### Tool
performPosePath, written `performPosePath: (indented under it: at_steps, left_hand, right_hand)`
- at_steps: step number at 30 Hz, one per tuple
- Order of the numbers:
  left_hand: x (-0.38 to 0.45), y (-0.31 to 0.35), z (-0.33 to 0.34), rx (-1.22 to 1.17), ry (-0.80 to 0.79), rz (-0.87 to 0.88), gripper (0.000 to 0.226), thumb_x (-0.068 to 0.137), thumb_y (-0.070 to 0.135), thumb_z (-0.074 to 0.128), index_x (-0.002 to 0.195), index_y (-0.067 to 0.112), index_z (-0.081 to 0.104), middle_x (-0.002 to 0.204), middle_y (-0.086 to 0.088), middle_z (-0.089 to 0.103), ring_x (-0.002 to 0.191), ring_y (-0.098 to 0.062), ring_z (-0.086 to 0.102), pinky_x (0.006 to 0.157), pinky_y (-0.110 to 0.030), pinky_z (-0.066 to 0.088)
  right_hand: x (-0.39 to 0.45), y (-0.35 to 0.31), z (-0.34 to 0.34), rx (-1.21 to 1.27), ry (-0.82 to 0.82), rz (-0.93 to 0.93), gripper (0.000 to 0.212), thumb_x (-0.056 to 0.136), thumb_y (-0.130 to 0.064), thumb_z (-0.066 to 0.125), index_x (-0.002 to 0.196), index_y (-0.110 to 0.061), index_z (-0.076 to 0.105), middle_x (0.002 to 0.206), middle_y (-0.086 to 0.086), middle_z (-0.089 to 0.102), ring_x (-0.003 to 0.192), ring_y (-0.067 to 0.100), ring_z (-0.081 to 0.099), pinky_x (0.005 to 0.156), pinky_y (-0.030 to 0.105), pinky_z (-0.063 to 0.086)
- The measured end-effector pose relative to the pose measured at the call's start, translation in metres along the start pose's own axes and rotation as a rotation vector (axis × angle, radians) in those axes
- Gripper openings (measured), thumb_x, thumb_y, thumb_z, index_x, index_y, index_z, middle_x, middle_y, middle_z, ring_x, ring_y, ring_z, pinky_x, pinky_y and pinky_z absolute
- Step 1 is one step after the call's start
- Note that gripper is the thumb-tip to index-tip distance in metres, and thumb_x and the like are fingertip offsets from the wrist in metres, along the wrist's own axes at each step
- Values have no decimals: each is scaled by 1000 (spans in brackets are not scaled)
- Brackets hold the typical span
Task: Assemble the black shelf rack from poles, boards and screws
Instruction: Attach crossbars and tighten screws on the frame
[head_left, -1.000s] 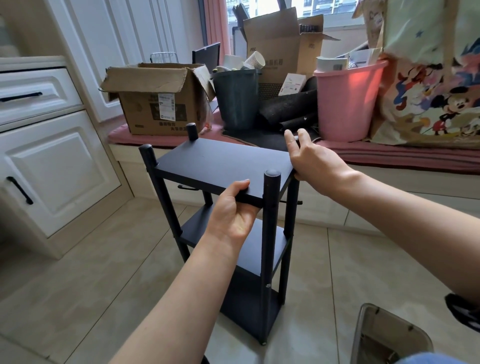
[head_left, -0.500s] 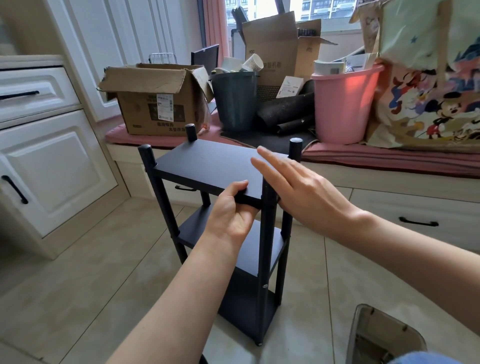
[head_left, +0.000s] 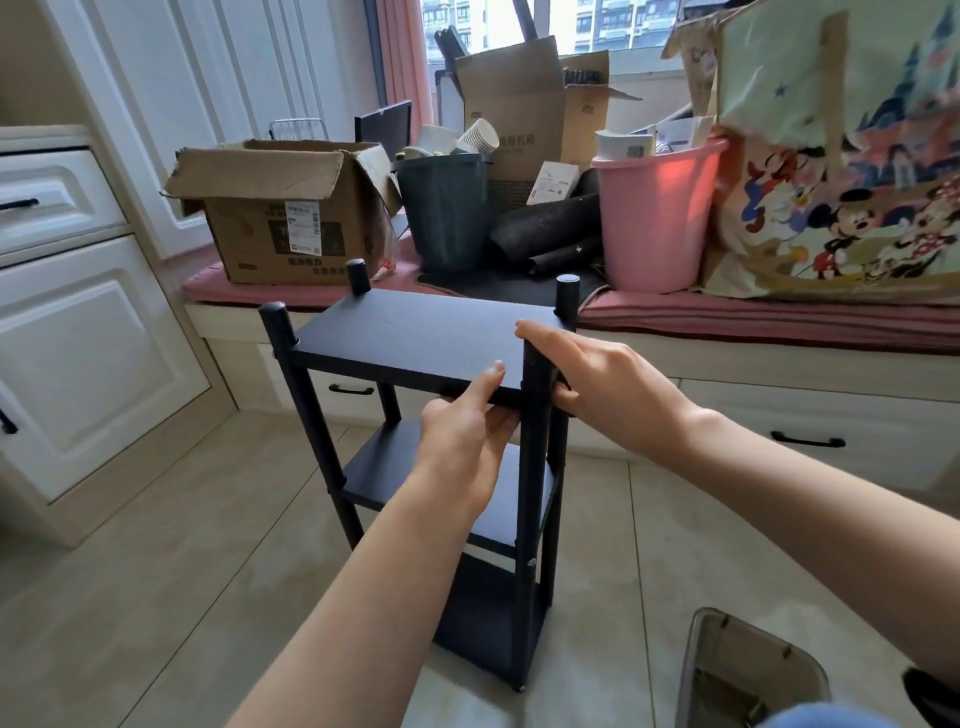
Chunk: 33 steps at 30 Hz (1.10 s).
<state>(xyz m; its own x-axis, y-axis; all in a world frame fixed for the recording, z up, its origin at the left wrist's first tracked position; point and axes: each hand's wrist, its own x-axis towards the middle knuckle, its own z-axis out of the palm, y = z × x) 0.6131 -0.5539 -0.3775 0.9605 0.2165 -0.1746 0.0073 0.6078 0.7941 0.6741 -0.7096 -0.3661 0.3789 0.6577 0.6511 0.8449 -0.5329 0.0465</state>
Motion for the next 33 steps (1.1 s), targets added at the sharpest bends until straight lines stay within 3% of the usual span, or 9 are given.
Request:
performPosePath:
  at_steps: [3, 6, 8, 10, 12, 14, 27, 30, 33]
  left_hand:
    - [-7, -8, 3, 366, 159, 121, 38, 89, 21, 75, 114, 7, 50, 118, -10, 63, 101, -23, 68, 91, -33, 55]
    - [-12, -10, 1, 767, 372, 671, 50, 83, 17, 79, 105, 18, 35, 104, 0, 41, 83, -14, 50, 72, -22, 43]
    - [-8, -9, -1, 1014, 284, 1057, 44, 80, 18, 82, 102, 15, 43, 99, 0, 44, 83, -17, 47, 76, -27, 43]
    - [1, -10, -1, 1302, 92, 1193, 37, 79, 29, 84, 102, 12, 60, 106, -4, 57, 105, -24, 53, 98, -39, 43]
    - [11, -16, 0, 1533, -52, 1164, 51, 82, 46, 77, 117, 10, 68, 129, -7, 63, 136, -28, 46, 121, -49, 24]
    - [14, -26, 6, 1704, -91, 1118, 71, 85, 60, 63, 133, 7, 62, 144, -7, 57, 147, -26, 35, 124, -54, 13]
    - [25, -58, 27, 1762, 74, 1289, 74, 85, 66, 55, 130, 8, 64, 135, -6, 64, 129, -27, 56, 119, -55, 22]
    - [27, -63, 28, 1741, 89, 1308, 73, 84, 65, 59, 130, 8, 65, 135, -6, 64, 129, -28, 56, 118, -51, 21]
    - [28, -70, 29, 1730, 138, 1347, 69, 85, 61, 60, 128, 7, 64, 132, -7, 64, 127, -29, 55, 115, -49, 25]
  right_hand:
    - [-3, 12, -3, -42, -28, 76, 77, 71, 9, 76, 134, -11, 38, 77, 4, 62, 63, 23, 59, 60, 38, 54]
    - [-6, 23, -6, -70, -56, 78, 70, 75, 8, 73, 136, -6, 42, 76, 7, 63, 62, 27, 60, 59, 42, 54]
    - [-8, 28, -10, -83, -67, 74, 61, 79, 7, 71, 135, 1, 47, 81, 9, 66, 66, 30, 62, 62, 45, 54]
    - [-12, 32, -11, -67, -55, 75, 57, 82, 5, 69, 135, 2, 48, 88, 11, 69, 73, 31, 66, 65, 46, 55]
    - [-17, 33, -11, -31, -33, 81, 59, 83, 2, 70, 137, 0, 47, 98, 12, 71, 84, 32, 70, 70, 46, 57]
    - [-24, 36, -13, -17, -4, 63, 63, 82, -1, 73, 139, -1, 46, 106, 11, 72, 93, 29, 71, 74, 45, 58]
    - [-106, 73, -25, 59, 126, 385, 49, 86, -6, 73, 131, -4, 53, 119, 4, 68, 109, 20, 66, 97, 29, 50]
    - [-153, 74, -16, 49, 63, 469, 34, 86, -6, 73, 118, -4, 64, 114, 7, 70, 106, 18, 66, 98, 18, 42]
    - [-202, 72, 0, 128, -54, 574, 25, 89, -10, 71, 113, -8, 68, 110, 5, 71, 102, 16, 67, 95, 26, 50]
